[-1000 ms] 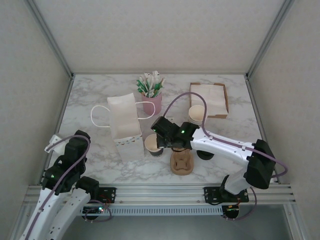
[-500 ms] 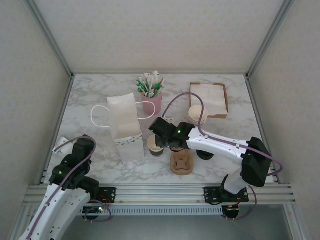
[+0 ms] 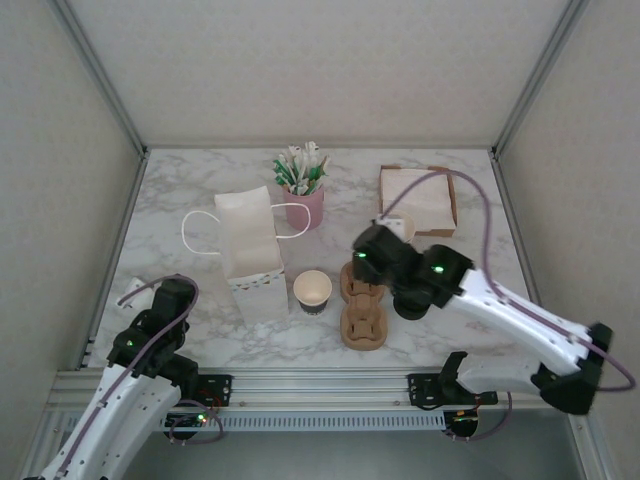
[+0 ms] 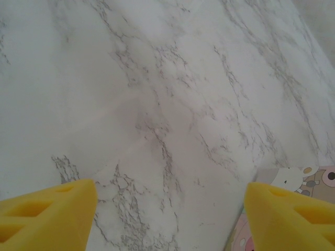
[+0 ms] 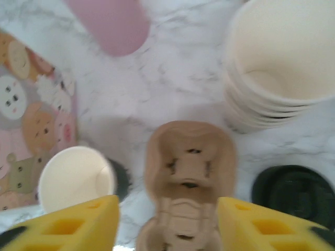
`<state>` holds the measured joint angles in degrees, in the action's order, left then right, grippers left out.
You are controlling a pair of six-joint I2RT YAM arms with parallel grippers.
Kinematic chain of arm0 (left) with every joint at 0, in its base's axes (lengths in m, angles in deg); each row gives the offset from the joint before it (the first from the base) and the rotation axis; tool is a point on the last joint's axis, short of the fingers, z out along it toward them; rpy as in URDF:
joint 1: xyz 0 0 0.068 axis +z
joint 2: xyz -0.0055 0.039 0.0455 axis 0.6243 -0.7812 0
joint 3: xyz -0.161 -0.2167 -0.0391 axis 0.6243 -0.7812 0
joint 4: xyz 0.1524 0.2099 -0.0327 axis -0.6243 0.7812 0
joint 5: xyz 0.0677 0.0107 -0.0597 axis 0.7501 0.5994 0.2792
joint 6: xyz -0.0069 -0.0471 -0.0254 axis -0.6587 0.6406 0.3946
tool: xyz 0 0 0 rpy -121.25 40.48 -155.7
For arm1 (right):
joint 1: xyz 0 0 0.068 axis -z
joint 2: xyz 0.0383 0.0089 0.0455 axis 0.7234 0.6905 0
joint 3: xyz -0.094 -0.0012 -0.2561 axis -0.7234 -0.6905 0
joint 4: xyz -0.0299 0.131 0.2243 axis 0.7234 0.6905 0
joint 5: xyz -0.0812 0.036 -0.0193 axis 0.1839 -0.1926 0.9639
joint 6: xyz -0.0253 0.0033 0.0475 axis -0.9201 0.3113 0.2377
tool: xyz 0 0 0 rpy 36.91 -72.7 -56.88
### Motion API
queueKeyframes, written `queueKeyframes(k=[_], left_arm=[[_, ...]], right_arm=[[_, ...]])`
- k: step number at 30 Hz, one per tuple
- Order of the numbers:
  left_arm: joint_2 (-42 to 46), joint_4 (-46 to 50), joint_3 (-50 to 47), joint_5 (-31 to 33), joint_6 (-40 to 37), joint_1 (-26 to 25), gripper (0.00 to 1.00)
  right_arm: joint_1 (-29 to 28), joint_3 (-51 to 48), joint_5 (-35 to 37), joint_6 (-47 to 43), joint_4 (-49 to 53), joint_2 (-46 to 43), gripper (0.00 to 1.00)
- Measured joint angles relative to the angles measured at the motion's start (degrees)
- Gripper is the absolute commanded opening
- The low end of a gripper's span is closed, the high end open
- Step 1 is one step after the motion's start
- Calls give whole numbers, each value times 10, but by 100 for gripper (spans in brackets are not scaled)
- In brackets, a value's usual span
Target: Pack the takeout coffee
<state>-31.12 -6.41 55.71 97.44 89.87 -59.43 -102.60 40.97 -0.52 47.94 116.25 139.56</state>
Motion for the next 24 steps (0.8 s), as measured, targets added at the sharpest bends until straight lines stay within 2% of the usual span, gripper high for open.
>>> queueKeyframes(k=[3, 8, 11, 15, 24], left_arm=[[0, -3, 0, -2, 2, 0, 75], [0, -20, -11, -17, 9, 0, 76], [0, -25, -13, -25, 14, 0, 77], [5, -27, -13, -29, 17, 0, 78], [13, -31, -14, -30, 19, 0, 79]], right_arm=[[50, -55, 5, 1, 24, -71, 74], [133, -150, -26, 0, 31, -120, 77], [180, -202, -58, -4, 24, -110, 80], [208, -251, -99, -16, -4, -79, 88], [246, -271, -125, -47, -66, -42, 86]])
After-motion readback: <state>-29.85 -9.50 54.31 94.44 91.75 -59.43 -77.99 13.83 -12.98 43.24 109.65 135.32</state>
